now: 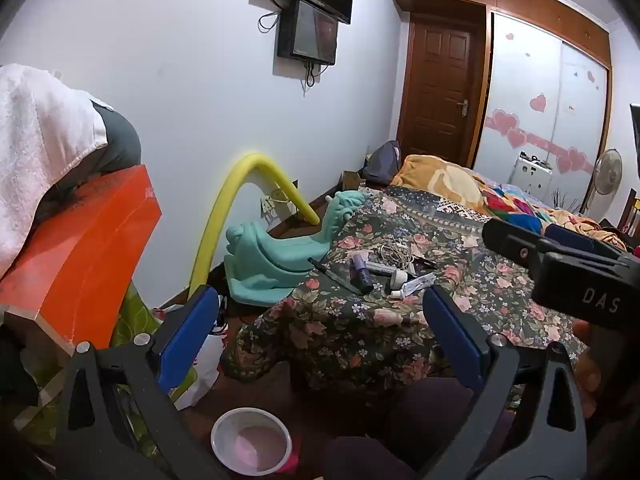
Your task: Collect trash
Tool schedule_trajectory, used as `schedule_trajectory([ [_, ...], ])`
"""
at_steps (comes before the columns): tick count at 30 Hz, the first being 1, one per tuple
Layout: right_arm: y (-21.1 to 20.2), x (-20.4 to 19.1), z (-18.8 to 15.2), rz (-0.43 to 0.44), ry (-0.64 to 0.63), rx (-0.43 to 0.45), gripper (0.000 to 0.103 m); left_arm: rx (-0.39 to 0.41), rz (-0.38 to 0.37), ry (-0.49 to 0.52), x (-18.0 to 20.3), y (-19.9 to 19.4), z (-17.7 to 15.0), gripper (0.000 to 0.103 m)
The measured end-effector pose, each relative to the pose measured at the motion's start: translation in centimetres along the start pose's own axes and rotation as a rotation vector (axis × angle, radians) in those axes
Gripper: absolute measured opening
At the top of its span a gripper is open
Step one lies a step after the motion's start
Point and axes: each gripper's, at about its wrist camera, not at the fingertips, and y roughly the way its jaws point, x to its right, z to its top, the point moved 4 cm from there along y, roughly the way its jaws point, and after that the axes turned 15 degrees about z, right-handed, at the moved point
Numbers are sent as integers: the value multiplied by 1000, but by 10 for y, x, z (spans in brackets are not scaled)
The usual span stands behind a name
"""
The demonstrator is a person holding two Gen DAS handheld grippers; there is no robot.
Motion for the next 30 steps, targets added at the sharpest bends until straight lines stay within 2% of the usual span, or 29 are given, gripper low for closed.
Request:
schedule_trajectory([
  [10, -2, -1, 0, -5, -4, -2, 103, -15, 6, -31, -8, 0, -4, 103],
  [30, -4, -6, 3, 1, -2, 4, 103, -5, 15, -27, -12, -3, -1, 103],
])
